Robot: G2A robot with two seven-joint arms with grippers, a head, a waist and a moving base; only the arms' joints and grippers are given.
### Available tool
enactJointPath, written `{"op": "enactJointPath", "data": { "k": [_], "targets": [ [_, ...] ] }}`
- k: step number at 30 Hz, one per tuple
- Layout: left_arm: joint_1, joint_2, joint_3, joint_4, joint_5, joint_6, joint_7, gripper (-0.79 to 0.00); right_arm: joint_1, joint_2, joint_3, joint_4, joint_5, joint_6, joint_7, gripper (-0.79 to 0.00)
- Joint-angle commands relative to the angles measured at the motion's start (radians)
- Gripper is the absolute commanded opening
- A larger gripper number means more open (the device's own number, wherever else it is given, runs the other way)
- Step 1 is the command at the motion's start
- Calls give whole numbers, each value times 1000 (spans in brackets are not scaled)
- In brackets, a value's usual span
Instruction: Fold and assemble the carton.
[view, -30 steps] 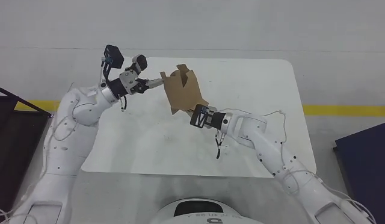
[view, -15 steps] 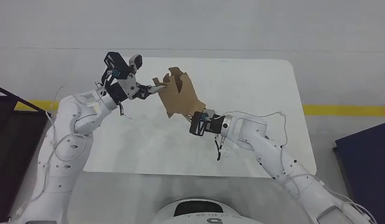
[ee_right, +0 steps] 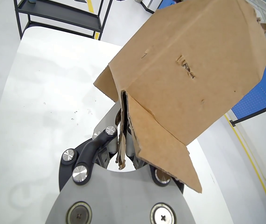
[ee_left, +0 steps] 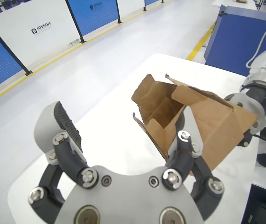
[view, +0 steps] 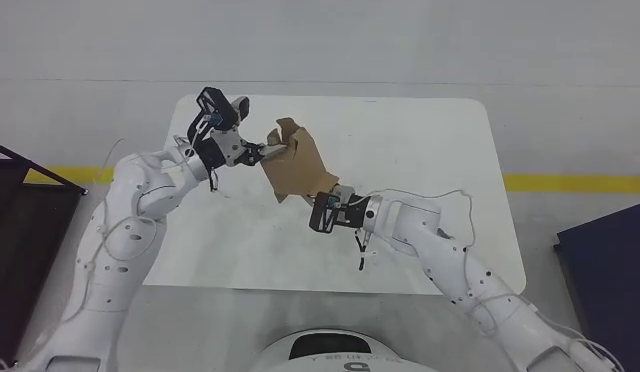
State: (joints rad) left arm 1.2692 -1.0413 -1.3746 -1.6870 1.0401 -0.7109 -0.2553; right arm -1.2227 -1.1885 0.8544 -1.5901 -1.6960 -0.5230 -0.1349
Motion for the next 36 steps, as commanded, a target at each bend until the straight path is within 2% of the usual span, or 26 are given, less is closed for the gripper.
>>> {"op": "enactJointPath", "data": {
  "k": [1, 14, 29, 36],
  "targets": [
    [-2, 1, 6, 0, -6, -8, -15, 0, -3, 0, 1, -1, 0, 2, 0, -785],
    [4, 8, 5, -24, -38, -36, -57, 0, -13, -3, 8, 15, 25, 19, -9, -785],
    [28, 16, 17, -65, -98, -71, -110, 0, 2, -10, 32, 120, 151, -16, -119, -785],
    [35, 18, -16, -71, -183, -57, -49, 0, 20, -12, 21, 139, 133, -41, -147, -785]
  ]
}}
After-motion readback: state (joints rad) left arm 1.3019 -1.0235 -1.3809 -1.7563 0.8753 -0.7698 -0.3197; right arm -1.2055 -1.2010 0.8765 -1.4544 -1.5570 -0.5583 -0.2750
